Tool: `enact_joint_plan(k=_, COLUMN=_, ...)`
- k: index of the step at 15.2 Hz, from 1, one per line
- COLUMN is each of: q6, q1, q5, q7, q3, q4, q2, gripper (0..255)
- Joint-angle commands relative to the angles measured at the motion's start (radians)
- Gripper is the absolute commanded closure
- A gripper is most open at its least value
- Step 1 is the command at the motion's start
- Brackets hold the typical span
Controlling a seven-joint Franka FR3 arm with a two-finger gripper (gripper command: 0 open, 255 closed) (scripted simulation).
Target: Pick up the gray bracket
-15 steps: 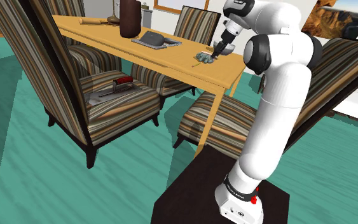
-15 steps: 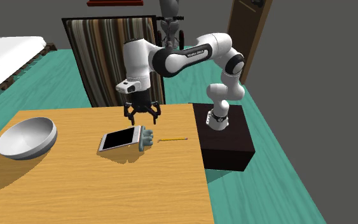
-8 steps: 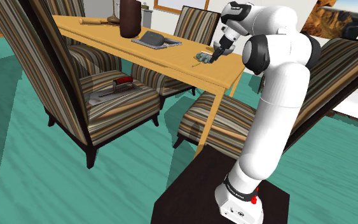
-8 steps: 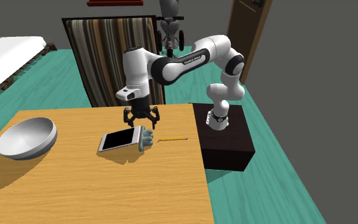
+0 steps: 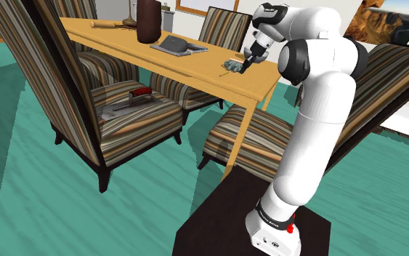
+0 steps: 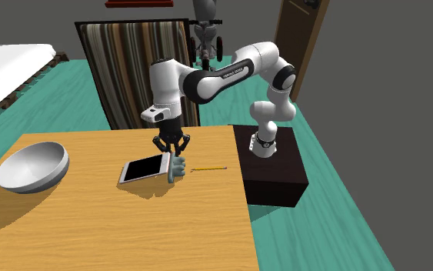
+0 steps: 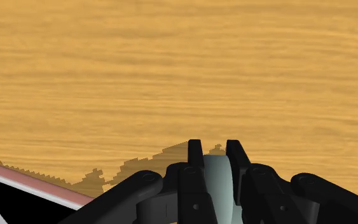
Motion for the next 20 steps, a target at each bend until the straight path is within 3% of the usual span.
enact_joint_plan(k=1, q6=0.001, q1=-0.001, q5=-0.001, q7=0.000, q3=0.000, q4=-0.003, q2=0.004, gripper=255)
enact_joint_plan(k=4, q6=0.001, q1=0.000, q5=-0.001, q7=0.001, q3=0.000, q4=-0.003, q2=0.004, gripper=255)
enact_joint_plan(k=9, q6=-0.072, q1=-0.021, q5=0.011, q7=0.013, q3=-0.002, q4=0.083, q2=0.024, gripper=255)
enact_joint_plan(k=20, q6=-0.242, q1=-0.102, q5=0.072, q7=0.032, q3=0.000, q4=0.300, q2=0.096, gripper=255)
